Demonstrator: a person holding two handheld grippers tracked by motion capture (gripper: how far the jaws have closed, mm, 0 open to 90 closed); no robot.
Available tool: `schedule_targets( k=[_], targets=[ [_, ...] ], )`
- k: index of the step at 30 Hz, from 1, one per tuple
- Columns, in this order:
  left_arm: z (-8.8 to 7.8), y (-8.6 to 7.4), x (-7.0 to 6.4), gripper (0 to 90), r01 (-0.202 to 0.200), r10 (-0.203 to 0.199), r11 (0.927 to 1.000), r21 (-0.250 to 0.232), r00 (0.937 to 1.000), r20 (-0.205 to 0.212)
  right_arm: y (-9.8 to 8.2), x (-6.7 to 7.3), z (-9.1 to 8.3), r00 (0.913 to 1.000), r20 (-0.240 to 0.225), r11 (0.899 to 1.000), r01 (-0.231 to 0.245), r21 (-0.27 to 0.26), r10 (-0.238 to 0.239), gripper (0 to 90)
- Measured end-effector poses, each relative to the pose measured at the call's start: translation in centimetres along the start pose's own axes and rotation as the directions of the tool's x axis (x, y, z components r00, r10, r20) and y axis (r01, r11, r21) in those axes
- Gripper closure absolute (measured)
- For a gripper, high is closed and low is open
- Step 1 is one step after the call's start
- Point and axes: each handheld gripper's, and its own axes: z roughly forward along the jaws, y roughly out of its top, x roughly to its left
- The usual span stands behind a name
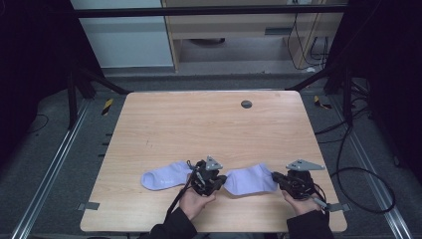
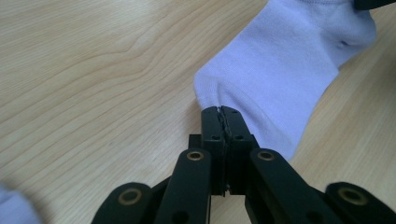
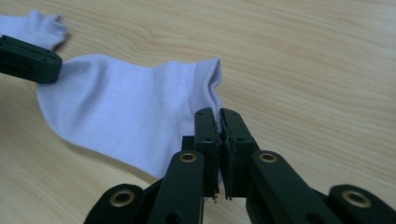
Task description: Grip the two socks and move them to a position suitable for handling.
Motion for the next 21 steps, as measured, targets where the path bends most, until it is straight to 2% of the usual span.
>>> schedule_targets(
  k=[7,8,14,21],
  targets=[
    [-2.7,-1.3,1.3,88.4,-0.014,0.014,0.9999,0.002,0.9995,-0.030,0.6,2.6,0.7,0.9983,-0.045,0.999,0.038,0.009,-0.037,86.8],
    [-2.9,-1.6,1.6,88.4,-0.012,0.012,0.9999,0.002,0.9995,-0.029,0.6,3.0,0.9,0.9981,-0.052,0.999,0.032,0.011,-0.031,86.8],
    [-4.3,-3.2,2.7,88.3,0.008,-0.007,0.9999,0.010,0.9993,-0.037,0.9,5.0,2.4,0.9942,-0.092,0.998,0.059,0.032,-0.056,86.8],
    [-5.2,-4.9,3.7,88.3,0.009,-0.008,0.9997,0.024,0.9987,-0.051,0.6,6.9,3.8,0.9905,-0.120,0.996,0.073,0.052,-0.067,86.7]
  ],
)
